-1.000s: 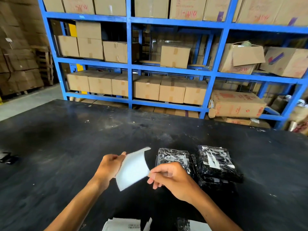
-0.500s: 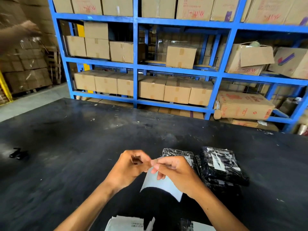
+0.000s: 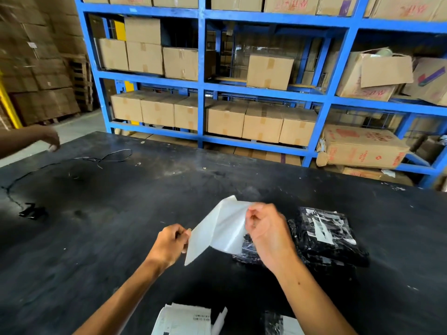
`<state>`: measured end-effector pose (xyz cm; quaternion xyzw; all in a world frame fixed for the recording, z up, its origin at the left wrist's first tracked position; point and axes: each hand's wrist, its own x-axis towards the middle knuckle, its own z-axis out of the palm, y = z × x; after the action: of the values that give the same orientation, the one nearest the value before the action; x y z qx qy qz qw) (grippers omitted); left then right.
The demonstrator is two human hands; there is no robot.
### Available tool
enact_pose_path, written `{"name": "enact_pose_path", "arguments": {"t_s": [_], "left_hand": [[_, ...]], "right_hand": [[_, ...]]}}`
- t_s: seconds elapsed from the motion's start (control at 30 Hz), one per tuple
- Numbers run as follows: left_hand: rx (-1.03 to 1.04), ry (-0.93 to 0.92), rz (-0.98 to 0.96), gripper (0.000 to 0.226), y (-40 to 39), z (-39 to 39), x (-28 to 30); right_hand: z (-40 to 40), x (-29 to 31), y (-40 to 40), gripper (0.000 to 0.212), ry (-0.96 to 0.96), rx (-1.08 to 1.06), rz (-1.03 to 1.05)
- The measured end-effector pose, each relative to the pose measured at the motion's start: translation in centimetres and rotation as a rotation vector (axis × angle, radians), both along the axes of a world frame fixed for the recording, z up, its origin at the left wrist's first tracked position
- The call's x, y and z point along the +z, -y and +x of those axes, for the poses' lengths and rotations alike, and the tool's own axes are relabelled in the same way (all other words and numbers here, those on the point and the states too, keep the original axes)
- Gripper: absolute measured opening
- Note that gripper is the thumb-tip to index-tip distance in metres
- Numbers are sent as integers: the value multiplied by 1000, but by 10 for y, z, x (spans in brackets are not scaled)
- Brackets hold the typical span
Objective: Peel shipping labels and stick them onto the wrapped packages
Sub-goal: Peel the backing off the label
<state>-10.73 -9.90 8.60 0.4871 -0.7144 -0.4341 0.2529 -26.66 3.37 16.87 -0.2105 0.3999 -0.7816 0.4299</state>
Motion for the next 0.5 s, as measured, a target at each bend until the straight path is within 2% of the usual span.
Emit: {"name": "enact_pose_path", "arguments": {"t_s": [0.1, 0.37, 0.5], "left_hand": [[110, 108, -46, 32, 18, 9, -19], [319, 160, -17, 25, 52, 31, -44], [361, 12, -27, 28, 49, 29, -38]], "right_hand": [[-10, 9, 7, 13, 16, -63, -8], [-27, 13, 14, 7, -87, -104, -22], [-39, 11, 10, 37, -213, -97, -15]]}}
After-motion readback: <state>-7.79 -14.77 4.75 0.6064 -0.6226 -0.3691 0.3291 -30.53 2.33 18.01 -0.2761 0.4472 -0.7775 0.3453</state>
